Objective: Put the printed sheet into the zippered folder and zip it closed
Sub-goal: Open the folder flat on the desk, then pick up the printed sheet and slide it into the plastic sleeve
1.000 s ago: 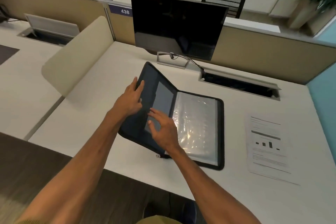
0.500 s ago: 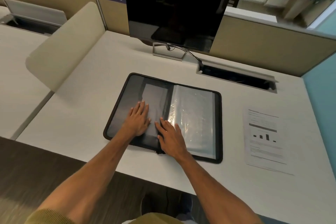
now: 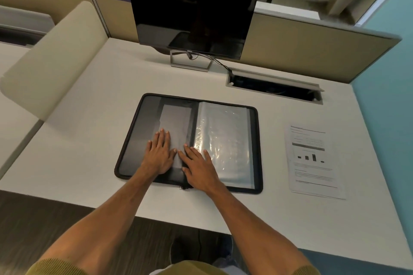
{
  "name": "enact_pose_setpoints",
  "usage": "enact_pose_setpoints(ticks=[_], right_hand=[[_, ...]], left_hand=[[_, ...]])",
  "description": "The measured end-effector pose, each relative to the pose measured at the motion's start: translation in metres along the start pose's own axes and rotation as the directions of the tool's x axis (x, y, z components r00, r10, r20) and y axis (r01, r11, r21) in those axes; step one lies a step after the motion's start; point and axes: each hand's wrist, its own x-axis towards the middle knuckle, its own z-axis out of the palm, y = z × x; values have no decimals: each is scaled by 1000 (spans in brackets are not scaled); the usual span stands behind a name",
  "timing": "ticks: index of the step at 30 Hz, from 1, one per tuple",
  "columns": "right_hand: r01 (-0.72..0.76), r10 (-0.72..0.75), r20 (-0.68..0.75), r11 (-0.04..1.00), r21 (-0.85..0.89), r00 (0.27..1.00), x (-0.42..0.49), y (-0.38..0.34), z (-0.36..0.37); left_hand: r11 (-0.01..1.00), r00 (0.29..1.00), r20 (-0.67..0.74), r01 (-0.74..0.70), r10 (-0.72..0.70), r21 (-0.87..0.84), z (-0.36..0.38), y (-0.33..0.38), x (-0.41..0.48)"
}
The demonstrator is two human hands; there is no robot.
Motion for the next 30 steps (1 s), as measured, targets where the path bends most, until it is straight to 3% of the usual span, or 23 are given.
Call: enact_pose_setpoints(ticks=[4, 11, 20, 26, 30], right_hand=[[10, 0, -109, 996, 89, 994, -15, 17, -17], [-164, 175, -231, 984, 64, 957, -63, 101, -44], [-365, 373, -361, 926, 91, 855, -139, 222, -87], [-488, 496, -377, 864, 124, 782, -178, 287, -104], [-570, 588, -414, 801, 182, 694, -202, 329, -115]], left_hand=[[999, 999, -31, -13, 12, -29, -3, 25, 7], [982, 978, -112, -184, 178, -37, -6, 118, 17], [943, 942, -77, -331, 327, -37, 11, 267, 33], [938, 943, -18, -332, 332, -104, 26, 361, 42], [929, 964, 17, -251, 265, -274, 37, 407, 49]])
